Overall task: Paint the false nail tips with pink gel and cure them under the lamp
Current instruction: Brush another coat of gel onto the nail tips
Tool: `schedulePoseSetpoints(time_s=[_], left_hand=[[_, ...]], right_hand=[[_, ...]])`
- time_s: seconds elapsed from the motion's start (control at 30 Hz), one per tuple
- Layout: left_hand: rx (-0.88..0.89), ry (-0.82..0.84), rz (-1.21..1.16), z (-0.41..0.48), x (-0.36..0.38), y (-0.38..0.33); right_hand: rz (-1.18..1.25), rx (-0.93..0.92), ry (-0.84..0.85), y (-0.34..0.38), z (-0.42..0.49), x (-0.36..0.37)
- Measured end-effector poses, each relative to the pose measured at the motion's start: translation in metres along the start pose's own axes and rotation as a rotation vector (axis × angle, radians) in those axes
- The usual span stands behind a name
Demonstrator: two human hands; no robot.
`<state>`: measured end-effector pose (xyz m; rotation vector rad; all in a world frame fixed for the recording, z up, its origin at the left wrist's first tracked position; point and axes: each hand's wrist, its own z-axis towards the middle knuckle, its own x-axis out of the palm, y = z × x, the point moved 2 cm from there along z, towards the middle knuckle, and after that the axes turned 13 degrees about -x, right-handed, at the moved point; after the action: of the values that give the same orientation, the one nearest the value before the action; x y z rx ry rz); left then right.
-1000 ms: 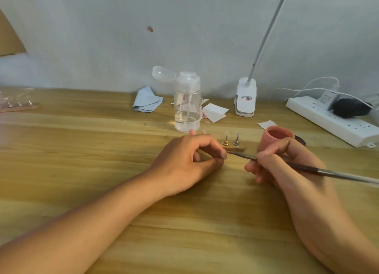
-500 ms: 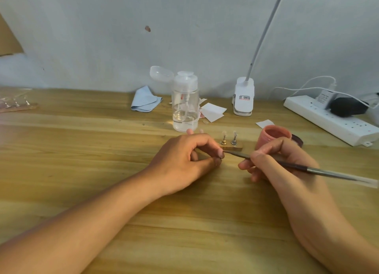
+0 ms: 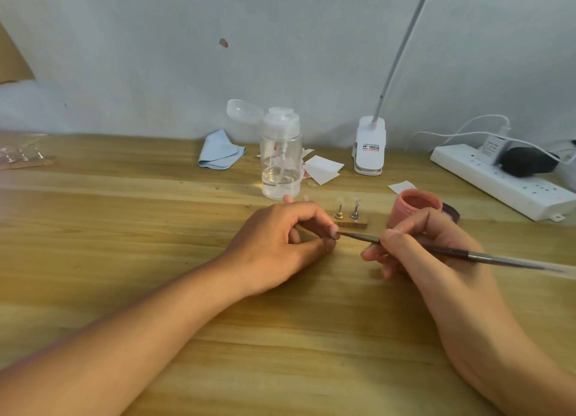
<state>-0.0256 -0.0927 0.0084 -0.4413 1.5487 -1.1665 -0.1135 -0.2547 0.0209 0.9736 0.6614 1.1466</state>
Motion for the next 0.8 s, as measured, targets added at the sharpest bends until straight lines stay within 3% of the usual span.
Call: schedulePoseSetpoints(time_s=[0.8], left_hand=[[-0.004, 0.006, 0.024, -0.0007, -0.0007, -0.0001]], right_hand=[[-0.042, -0.064, 0.067, 0.0013, -0.0010, 0.0016]])
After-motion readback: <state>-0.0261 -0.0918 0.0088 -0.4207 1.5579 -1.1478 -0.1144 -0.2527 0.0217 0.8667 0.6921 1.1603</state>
